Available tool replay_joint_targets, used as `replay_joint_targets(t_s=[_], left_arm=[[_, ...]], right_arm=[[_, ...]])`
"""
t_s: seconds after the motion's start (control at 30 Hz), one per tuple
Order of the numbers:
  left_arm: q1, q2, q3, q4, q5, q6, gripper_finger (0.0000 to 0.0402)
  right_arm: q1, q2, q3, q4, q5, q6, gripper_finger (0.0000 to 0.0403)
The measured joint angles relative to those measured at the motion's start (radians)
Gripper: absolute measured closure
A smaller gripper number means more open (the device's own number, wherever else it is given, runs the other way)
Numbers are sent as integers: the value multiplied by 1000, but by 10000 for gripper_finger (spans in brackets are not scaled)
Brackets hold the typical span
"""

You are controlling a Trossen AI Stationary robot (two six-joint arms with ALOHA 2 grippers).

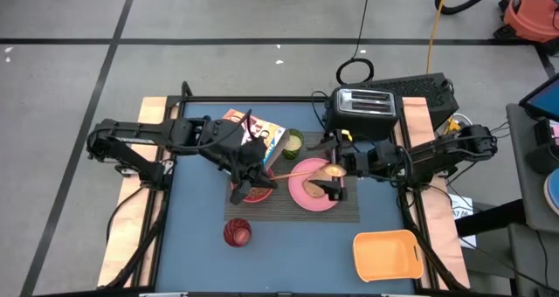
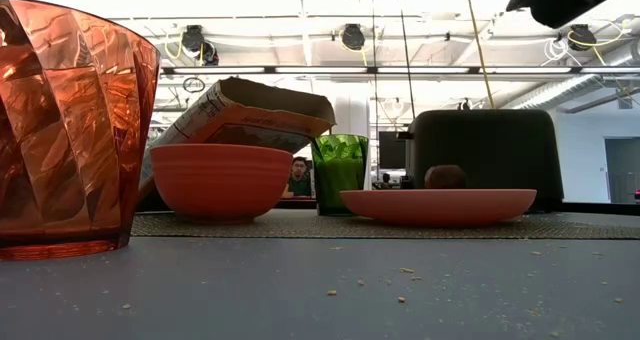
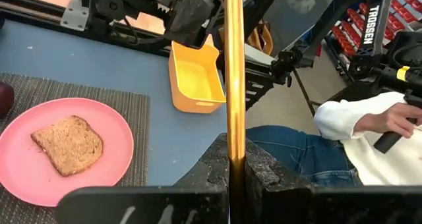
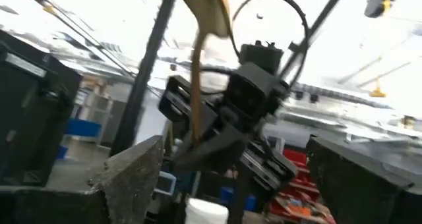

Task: Arrange a breakfast setting
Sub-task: Put the spoon on the left side of the placemat

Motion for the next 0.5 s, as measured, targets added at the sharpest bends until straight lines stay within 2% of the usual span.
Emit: replay_joint_targets(t_s=[0.13, 0.5], left_arm=[[0, 0, 0, -1, 0, 12, 394], [0, 0, 0, -1, 0, 19, 394]], right_arm=[[0, 0, 18, 0, -51, -1, 63], [-1, 0, 99, -13, -54, -1, 97]])
